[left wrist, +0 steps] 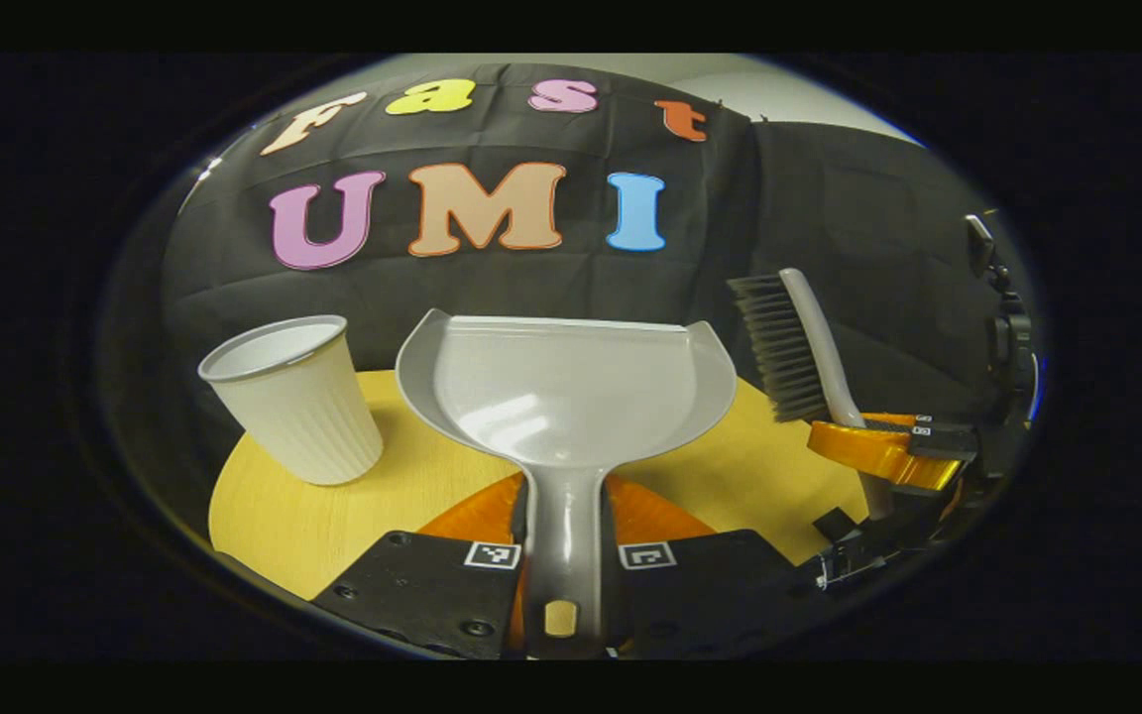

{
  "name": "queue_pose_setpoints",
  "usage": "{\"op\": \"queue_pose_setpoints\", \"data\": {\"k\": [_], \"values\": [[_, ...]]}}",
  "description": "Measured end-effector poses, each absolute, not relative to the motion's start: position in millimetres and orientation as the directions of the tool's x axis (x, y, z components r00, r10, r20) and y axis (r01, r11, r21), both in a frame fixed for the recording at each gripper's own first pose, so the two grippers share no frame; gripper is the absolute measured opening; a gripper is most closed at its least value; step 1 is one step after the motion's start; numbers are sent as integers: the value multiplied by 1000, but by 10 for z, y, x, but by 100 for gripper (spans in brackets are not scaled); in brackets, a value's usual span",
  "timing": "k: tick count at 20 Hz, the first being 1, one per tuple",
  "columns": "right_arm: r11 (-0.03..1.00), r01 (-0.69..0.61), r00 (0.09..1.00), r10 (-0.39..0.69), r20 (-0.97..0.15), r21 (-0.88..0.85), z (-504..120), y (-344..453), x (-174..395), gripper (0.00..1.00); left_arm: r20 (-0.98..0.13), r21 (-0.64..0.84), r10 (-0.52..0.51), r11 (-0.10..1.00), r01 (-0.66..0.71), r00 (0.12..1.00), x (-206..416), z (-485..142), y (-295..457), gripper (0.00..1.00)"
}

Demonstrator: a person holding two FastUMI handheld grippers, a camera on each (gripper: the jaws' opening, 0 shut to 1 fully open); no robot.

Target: Pick up the small broom and dustpan from the desktop, sweep the trash into the dustpan with the broom, and then empty the trash into the garbage bin.

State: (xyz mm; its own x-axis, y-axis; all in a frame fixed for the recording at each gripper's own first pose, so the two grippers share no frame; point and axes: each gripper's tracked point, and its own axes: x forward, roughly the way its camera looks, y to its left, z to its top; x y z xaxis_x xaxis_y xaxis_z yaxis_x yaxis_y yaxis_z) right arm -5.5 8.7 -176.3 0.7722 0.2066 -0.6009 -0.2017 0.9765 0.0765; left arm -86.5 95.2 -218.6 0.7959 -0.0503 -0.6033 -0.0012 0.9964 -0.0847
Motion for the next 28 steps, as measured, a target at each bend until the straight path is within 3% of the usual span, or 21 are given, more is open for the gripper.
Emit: {"op": "queue_pose_setpoints", "data": {"k": [18,24,26,28], "values": [[982,-178,769,181,-613,67,-1885,82,-27,17,-622,-89,-69,996,17,780,-854,-2326,901,22],[968,-251,684,200,-702,31,-2485,-77,172,19,-737,-21,10,999,-38,676,-1325,-2911,1123,20],[959,-282,631,194,-751,11,-2748,-95,275,14,-771,-1,36,998,-58,636,-1494,-3103,1207,22],[949,-313,596,179,-783,-21,-2954,-23,451,17,-799,-24,13,998,-53,601,-1598,-3323,1259,21]]}}
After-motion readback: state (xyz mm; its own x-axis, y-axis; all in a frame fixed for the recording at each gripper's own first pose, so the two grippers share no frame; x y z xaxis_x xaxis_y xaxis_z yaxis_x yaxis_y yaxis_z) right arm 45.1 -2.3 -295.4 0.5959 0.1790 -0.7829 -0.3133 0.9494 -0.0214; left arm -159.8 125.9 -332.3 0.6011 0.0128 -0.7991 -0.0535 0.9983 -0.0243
